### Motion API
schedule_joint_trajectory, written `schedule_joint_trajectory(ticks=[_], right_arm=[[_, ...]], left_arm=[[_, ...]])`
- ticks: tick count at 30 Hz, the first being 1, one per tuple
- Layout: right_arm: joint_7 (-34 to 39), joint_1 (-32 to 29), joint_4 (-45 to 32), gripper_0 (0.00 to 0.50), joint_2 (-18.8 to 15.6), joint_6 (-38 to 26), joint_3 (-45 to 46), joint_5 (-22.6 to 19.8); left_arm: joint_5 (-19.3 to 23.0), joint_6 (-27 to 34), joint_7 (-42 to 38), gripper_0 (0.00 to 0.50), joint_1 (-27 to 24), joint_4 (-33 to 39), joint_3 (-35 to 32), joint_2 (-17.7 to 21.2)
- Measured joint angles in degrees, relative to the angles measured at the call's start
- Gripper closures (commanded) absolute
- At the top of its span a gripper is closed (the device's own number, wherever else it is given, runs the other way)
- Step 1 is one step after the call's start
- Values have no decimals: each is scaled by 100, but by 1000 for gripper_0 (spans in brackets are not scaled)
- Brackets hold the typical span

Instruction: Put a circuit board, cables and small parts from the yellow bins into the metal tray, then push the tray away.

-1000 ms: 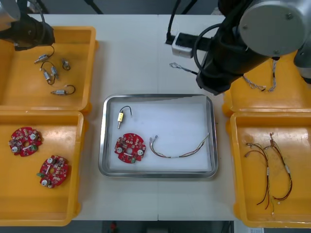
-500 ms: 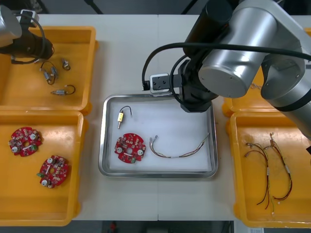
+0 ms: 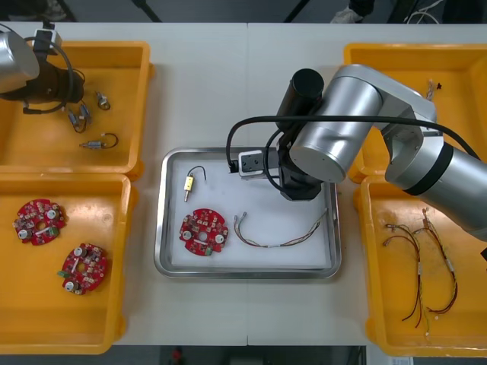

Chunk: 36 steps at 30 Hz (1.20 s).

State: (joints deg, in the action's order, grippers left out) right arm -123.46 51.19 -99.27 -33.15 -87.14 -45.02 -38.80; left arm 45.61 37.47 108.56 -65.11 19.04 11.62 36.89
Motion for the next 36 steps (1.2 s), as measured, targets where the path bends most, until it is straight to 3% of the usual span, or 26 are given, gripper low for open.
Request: schedule_joint_trajectory(ticks=[7,8,9,10,11,12,24,33,36], right_arm=[[0,-5,357,497,1,259,-61,-194],[0,-5,385,456,1,259,-76,-214],[0,-5,404,425,1,259,-86,-234],[0,-5,418,355,1,260,-96,-259],[0,-5,424,126,1,260,-102,-280],[1,-5,426,2,1,260,-104,-295],[57,-8,430,0,9,256,-96,-406],[102,-11,307,0,233,-597,492,-412],[176,-22,38,0,294,-1048,749,-221]], left_arm=[[22,-13,0,0,7,0,0,0],[36,-14,0,109,7,0,0,0],[48,-14,0,299,8,0,0,0],[59,-14,0,406,9,0,0,0],[62,-14,0,500,10,0,0,0],[62,-15,0,500,10,0,0,0],[257,128,0,500,19,18,0,9],[219,1622,0,500,26,795,0,271],[-16,2235,-4,500,30,1278,0,402]])
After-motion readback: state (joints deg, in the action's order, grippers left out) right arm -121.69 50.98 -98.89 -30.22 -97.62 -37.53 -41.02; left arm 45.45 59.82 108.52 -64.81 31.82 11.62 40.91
